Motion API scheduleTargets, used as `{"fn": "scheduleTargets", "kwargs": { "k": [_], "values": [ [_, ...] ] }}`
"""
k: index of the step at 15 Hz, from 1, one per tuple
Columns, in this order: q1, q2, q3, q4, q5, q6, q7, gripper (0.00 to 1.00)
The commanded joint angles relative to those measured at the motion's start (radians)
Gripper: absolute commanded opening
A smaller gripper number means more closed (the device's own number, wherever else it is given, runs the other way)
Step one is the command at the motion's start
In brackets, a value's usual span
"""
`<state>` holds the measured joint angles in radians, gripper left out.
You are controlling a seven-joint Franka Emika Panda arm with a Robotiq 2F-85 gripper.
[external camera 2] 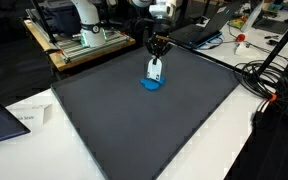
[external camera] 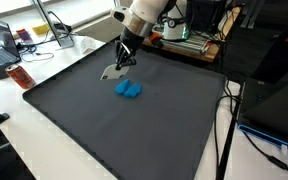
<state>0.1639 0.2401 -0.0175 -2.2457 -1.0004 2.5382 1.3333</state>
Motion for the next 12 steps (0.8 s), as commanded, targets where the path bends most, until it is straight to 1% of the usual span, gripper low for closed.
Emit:
{"fn": "scheduleTargets", "kwargs": {
  "k": [1,2,8,12],
  "values": [
    [-0.007,-0.051,0.0,-0.076,-0.112,0.075,0.104,0.01],
    [0.005,-0.054,-0.014,-0.087,-0.14,0.102,0.131,0.01],
    [0.004,-0.073,-0.029,-0.12,-0.356,0.192,0.324,0.01],
    [0.003,-0.08,-0.038,-0.111,-0.542,0.218,0.479,0.01]
  ]
}}
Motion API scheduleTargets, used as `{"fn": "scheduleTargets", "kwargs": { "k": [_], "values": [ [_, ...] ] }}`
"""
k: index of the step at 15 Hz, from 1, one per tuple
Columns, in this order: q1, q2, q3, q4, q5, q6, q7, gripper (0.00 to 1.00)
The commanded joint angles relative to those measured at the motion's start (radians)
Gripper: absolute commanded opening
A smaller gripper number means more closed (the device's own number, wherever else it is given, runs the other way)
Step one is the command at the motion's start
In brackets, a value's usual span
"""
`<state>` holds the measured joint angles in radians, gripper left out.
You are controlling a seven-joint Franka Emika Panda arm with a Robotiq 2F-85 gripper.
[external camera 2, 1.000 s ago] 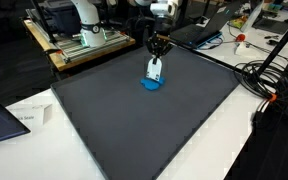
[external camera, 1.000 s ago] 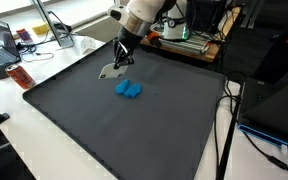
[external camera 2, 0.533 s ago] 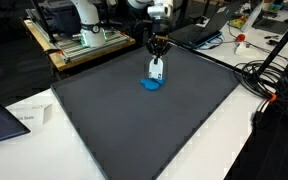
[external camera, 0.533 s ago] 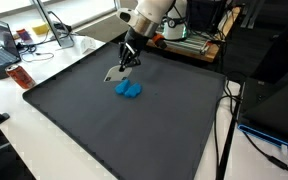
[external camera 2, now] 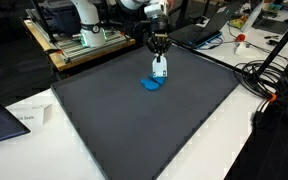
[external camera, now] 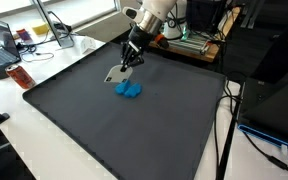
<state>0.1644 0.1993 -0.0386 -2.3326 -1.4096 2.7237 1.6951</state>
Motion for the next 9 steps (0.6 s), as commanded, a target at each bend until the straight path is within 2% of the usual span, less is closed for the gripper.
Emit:
{"fn": "scheduleTargets", "kwargs": {
  "k": [1,2,3,8,9],
  "values": [
    [0.0,-0.039,-0.017,-0.022,-0.171,0.033,0.149,0.01],
    [-0.006,-0.039,-0.018,-0.022,-0.199,0.055,0.166,0.01],
    [0.0,-0.008,-0.007,0.0,-0.128,0.018,0.108,0.04],
    [0.0,-0.009,-0.012,0.0,-0.156,0.031,0.129,0.04],
    [0.0,-0.009,-0.012,0.0,-0.156,0.031,0.129,0.01]
  ]
}}
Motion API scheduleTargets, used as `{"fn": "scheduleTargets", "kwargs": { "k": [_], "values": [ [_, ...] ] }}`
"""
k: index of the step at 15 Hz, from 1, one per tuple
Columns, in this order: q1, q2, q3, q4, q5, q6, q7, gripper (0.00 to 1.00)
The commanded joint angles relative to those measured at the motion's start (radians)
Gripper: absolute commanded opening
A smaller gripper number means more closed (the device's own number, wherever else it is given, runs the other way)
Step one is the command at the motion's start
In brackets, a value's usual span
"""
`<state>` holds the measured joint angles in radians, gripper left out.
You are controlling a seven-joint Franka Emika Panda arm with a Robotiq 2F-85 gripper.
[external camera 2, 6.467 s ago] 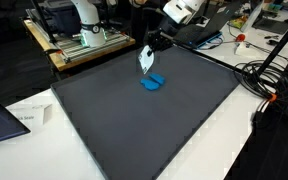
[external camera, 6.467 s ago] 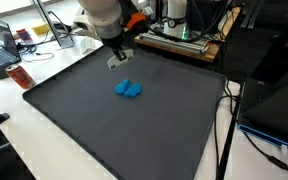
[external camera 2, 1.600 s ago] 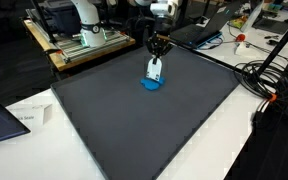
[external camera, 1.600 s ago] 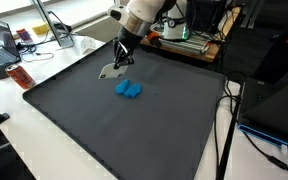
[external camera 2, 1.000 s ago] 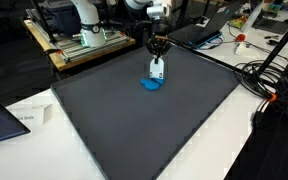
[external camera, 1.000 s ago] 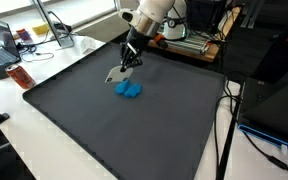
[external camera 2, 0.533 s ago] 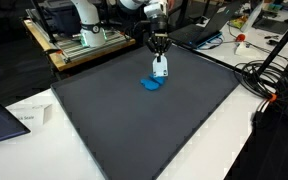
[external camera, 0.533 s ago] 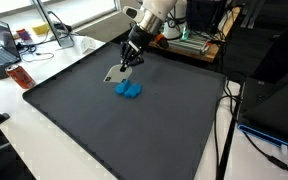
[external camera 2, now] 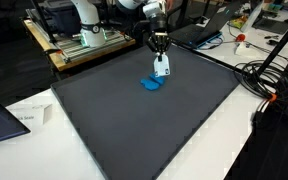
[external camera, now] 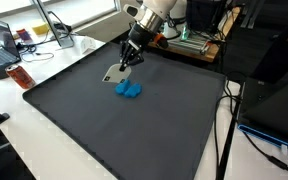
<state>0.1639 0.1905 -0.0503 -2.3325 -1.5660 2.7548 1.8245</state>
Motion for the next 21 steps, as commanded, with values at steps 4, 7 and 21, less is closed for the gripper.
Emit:
{"fn": "scheduleTargets", "kwargs": {
  "k": [4,7,21],
  "values": [
    [-0.001,0.031,-0.003,0.027,-0.073,0.032,0.058,0.01],
    [-0.007,0.055,-0.004,0.029,-0.128,0.063,0.123,0.01],
    [-0.018,0.08,0.002,0.035,-0.376,0.132,0.423,0.01]
  ]
}}
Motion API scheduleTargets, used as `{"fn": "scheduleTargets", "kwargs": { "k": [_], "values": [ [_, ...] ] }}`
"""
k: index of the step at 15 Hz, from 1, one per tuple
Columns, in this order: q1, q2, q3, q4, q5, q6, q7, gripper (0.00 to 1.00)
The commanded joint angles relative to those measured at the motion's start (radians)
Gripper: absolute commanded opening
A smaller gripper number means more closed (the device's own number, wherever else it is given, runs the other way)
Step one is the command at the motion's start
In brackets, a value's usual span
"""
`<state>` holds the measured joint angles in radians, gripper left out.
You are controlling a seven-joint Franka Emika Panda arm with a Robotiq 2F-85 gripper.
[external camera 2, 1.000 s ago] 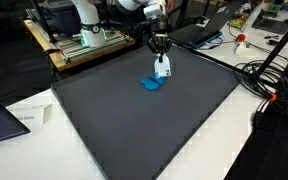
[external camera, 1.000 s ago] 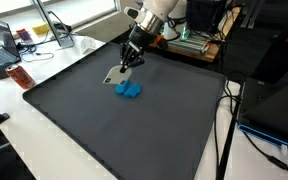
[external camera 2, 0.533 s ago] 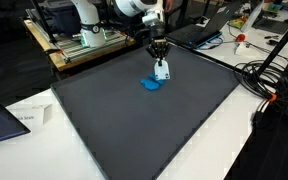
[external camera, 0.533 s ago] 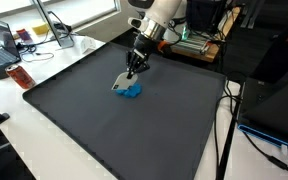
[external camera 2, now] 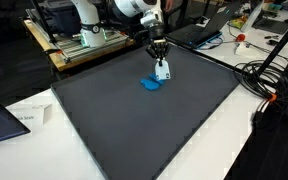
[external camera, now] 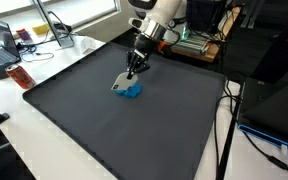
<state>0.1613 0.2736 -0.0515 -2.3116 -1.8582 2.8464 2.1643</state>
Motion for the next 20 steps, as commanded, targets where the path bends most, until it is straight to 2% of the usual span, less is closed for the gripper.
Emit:
{"fn": "scheduleTargets", "kwargs": {
  "k": [1,8,13,20],
  "values": [
    [-0.018,-0.002,0.002,0.01,-0.083,0.047,0.088,0.01],
    [-0.04,-0.044,0.001,-0.006,-0.15,0.07,0.143,0.01],
    [-0.05,-0.07,-0.003,-0.003,-0.17,0.096,0.133,0.01],
    [-0.079,-0.068,-0.005,0.058,-0.178,0.201,0.122,0.01]
  ]
}}
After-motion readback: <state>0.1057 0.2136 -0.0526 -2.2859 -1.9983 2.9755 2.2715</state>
